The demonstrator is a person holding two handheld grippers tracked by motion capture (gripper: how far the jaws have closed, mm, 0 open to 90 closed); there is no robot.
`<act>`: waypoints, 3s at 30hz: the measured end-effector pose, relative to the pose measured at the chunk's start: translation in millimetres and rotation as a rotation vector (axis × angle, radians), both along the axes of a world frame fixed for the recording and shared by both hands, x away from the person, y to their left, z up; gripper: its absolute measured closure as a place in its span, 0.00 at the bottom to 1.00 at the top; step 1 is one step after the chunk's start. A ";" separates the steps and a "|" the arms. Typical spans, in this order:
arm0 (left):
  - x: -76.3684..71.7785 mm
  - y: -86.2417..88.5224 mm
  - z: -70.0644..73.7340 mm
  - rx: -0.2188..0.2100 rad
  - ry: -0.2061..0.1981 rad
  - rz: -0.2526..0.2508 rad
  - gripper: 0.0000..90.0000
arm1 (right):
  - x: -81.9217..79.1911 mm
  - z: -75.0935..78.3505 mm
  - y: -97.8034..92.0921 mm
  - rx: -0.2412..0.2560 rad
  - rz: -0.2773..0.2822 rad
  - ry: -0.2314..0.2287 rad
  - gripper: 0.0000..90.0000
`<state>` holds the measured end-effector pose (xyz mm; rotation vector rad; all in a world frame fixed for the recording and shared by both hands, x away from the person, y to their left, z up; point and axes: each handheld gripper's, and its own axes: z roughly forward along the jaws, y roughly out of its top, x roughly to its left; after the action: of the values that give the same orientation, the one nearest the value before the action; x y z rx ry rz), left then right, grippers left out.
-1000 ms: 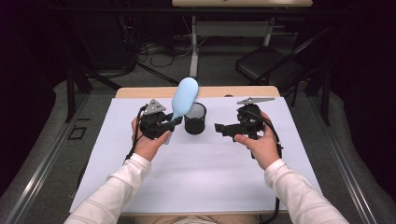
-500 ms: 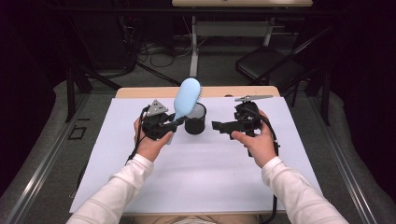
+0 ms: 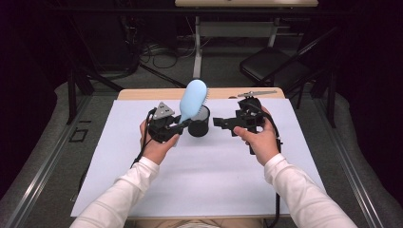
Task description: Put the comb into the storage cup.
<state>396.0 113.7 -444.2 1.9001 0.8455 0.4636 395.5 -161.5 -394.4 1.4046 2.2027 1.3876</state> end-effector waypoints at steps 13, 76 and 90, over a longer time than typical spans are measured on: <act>-2.8 -11.1 -5.1 0.012 -0.002 -0.024 0.77 | 7.3 5.3 5.0 0.030 0.008 0.013 0.04; -19.1 -50.6 -6.8 -0.022 -0.018 -0.137 0.77 | 35.3 28.9 -7.8 0.164 0.005 0.060 0.21; -21.2 -55.0 -6.9 -0.029 -0.020 -0.148 0.77 | 38.0 27.9 -8.1 0.186 0.011 0.076 0.30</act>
<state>374.8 58.7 -451.1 1.9123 0.6889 0.3769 433.5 -169.6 -366.6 1.5309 2.1781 1.6047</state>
